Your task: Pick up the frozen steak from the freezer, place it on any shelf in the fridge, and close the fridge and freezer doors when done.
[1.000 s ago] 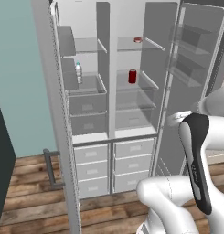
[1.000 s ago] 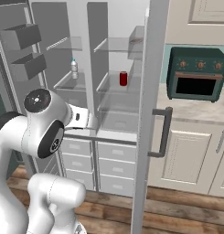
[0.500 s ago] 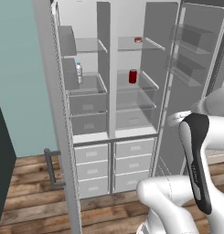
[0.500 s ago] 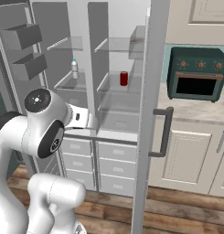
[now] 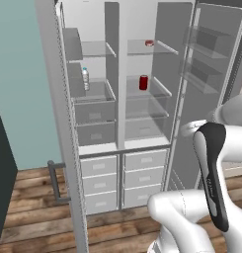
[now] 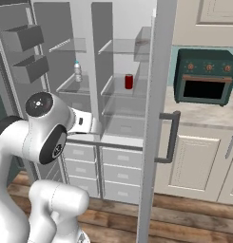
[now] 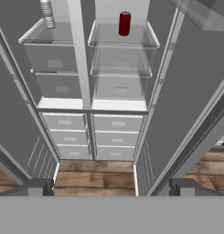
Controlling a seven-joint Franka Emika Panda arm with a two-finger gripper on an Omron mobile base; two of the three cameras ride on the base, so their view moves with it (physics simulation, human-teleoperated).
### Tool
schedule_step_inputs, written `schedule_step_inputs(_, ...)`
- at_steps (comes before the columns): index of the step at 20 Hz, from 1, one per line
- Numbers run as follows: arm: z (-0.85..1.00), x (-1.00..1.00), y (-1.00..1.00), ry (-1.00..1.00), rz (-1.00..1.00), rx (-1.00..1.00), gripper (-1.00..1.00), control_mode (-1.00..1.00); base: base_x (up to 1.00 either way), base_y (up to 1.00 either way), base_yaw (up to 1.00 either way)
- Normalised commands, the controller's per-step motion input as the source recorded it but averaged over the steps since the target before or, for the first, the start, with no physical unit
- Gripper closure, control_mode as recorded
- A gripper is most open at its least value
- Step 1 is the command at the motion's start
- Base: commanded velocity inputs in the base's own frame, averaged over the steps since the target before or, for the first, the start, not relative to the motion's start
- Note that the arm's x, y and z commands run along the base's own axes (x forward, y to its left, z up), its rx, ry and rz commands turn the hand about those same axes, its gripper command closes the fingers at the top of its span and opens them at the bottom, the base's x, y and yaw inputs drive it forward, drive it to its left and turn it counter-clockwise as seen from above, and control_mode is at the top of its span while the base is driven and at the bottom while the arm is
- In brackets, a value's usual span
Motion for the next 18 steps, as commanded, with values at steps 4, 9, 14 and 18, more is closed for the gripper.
schedule_step_inputs(4, 0.0, -0.08, 0.0, 0.0, 0.0, 0.0, -1.0, -1.0, 0.0, 0.0, 0.0)
schedule_step_inputs(9, 0.0, -0.43, 0.0, -0.02, 0.0, 0.0, -1.0, -1.0, 0.0, 0.0, 0.0)
schedule_step_inputs(14, 0.0, -0.59, 0.0, -0.02, 0.0, 0.0, -1.0, -1.0, 0.0, 0.0, 0.0)
schedule_step_inputs(18, 0.01, -0.63, -0.08, -0.03, 0.0, 0.0, -1.0, -1.0, 0.0, 0.0, 0.0)
